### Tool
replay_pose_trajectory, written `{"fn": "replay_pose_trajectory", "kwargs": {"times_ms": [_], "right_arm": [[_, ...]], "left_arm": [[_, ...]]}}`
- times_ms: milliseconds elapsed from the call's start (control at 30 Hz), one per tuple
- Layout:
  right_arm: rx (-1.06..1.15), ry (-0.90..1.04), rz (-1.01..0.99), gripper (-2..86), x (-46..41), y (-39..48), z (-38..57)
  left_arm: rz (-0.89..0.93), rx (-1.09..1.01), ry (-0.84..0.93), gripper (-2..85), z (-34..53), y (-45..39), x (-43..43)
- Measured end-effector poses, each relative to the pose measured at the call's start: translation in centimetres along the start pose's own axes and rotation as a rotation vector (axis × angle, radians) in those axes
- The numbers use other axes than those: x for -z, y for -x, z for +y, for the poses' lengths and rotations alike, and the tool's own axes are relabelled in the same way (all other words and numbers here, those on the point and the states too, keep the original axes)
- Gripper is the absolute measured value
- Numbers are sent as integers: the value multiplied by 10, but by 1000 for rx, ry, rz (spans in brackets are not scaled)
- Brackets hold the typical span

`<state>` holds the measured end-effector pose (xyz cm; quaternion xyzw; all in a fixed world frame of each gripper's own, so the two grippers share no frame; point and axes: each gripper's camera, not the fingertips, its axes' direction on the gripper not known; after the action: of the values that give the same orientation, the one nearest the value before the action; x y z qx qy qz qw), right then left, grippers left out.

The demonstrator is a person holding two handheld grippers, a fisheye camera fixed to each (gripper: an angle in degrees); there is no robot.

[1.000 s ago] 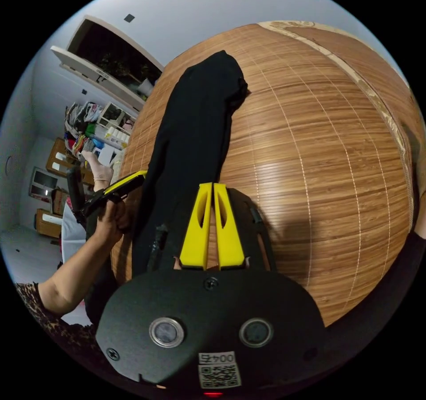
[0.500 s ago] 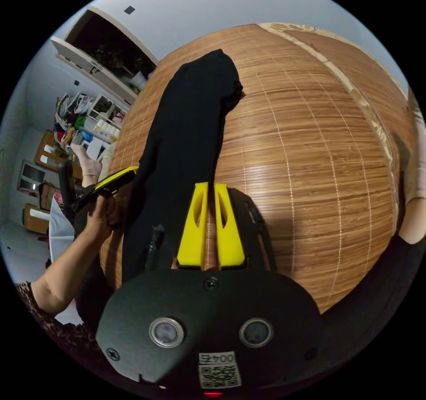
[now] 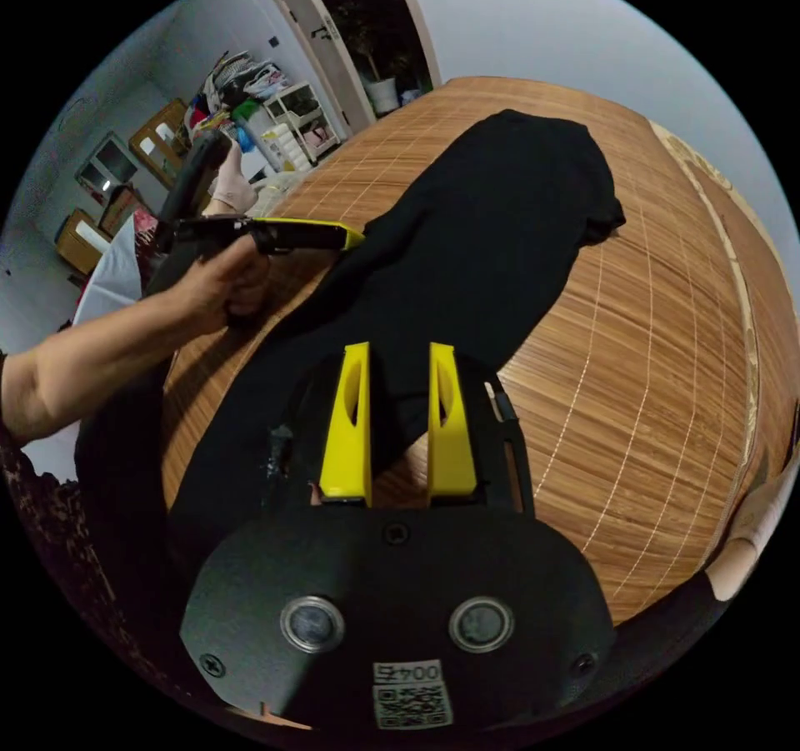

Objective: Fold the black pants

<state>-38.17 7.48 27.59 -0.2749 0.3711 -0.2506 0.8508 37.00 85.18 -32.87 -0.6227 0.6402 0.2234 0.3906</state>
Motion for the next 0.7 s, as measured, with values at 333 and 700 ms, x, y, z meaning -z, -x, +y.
{"fn": "replay_pose_trajectory", "kwargs": {"times_ms": [333, 700], "right_arm": [[0, -8, 9, 91, -6, 4, 10], [-43, -12, -36, 62, -13, 0, 24]], "left_arm": [[253, 209, 27, 65, -53, 31, 0], [-10, 50, 68, 15, -61, 7, -6]]}}
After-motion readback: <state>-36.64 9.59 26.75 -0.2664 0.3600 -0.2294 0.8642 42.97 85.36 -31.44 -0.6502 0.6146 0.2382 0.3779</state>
